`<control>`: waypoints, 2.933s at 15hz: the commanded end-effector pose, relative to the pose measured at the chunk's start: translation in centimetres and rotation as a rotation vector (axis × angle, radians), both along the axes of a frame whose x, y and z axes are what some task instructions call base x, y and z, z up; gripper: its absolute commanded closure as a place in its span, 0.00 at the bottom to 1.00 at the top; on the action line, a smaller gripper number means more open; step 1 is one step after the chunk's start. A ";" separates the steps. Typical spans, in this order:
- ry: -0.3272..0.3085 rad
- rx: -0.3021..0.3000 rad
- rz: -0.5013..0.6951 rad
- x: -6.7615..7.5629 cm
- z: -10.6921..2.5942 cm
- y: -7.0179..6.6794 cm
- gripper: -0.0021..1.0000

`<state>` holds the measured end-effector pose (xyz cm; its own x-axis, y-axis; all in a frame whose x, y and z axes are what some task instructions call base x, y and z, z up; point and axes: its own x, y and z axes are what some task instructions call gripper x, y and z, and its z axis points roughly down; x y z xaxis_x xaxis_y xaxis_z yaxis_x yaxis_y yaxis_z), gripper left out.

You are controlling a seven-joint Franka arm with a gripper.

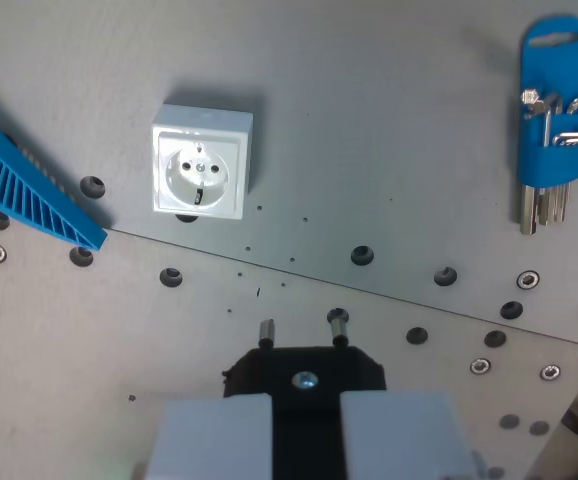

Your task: Move above the white socket

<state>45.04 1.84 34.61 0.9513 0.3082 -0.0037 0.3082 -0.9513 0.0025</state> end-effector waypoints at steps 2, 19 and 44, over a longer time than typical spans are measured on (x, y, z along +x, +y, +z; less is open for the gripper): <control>-0.010 0.002 -0.007 -0.2 -0.5 0.1 1.00; -0.067 0.006 -0.051 -1.7 -6.4 1.5 1.00; -0.060 0.026 -0.091 -5.2 -19.1 4.2 1.00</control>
<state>40.11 5.72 16.27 0.9664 0.2546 -0.0362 0.2543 -0.9671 -0.0110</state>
